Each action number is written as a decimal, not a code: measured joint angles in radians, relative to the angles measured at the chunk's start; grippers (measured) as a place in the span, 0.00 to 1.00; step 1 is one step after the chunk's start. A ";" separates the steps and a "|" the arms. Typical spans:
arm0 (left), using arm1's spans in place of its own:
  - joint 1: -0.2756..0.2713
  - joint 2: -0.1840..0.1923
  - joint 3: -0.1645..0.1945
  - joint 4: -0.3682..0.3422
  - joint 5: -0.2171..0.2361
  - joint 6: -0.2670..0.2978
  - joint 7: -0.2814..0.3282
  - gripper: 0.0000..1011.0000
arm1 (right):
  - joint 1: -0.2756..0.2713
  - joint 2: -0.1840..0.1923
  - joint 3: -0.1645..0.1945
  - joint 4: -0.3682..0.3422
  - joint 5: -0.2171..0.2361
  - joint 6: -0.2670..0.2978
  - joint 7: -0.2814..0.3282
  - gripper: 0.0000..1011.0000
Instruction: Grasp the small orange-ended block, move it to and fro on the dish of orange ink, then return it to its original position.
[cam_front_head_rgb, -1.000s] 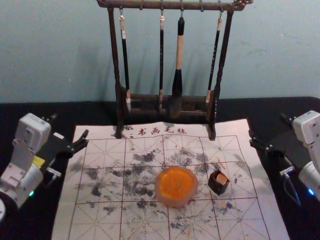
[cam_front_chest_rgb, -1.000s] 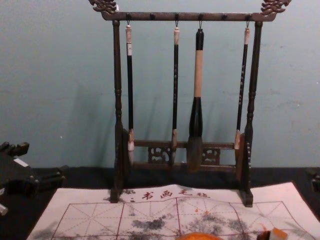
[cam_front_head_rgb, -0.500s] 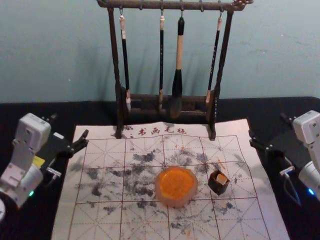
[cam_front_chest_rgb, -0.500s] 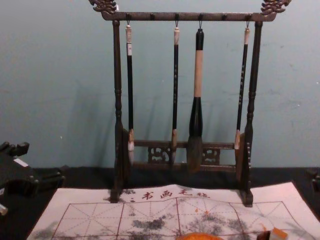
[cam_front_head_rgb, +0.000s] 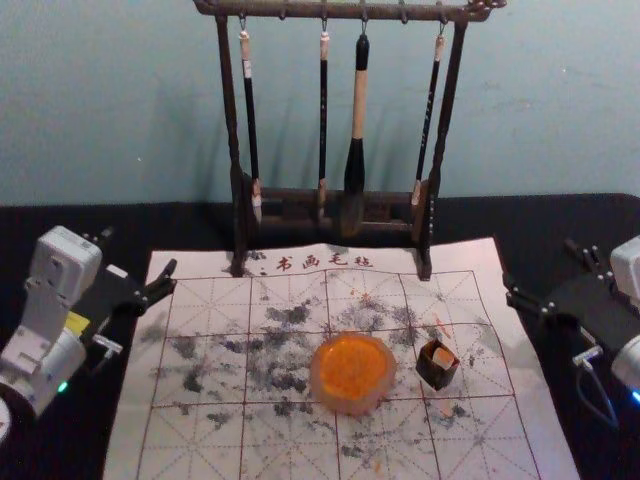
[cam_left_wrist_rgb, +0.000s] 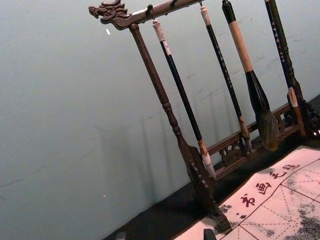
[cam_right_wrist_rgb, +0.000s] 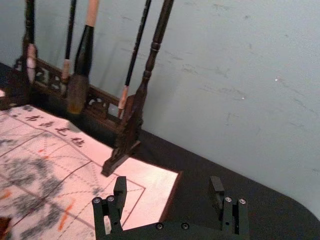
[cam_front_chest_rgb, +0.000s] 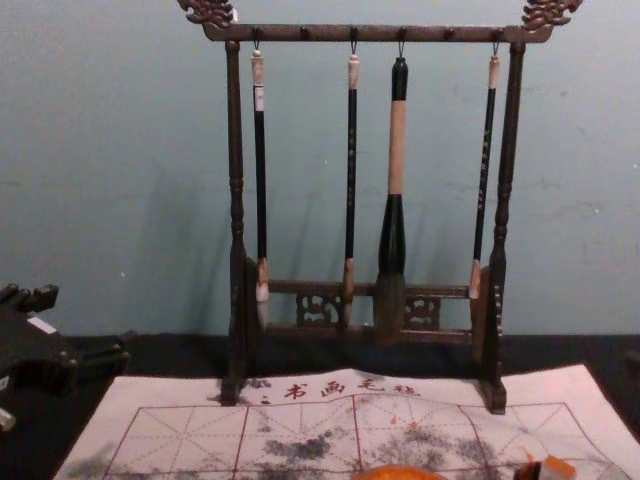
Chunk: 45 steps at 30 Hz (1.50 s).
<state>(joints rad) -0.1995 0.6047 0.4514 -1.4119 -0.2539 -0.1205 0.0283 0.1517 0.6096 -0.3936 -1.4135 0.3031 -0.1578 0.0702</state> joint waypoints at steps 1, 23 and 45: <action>0.000 0.000 0.000 0.000 0.000 0.000 0.000 0.99 | -0.005 0.002 0.003 -0.003 0.003 -0.003 0.007 0.99; 0.000 0.000 0.000 0.000 0.000 0.000 0.000 0.99 | -0.116 0.028 0.040 -0.090 0.105 -0.148 0.252 0.99; 0.000 0.000 0.000 0.000 0.000 0.000 0.000 0.99 | -0.109 0.021 -0.003 -0.051 0.082 -0.162 0.454 0.99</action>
<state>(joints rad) -0.1995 0.6046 0.4514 -1.4120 -0.2539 -0.1205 0.0283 0.0431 0.6309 -0.3970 -1.4646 0.3856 -0.3196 0.5243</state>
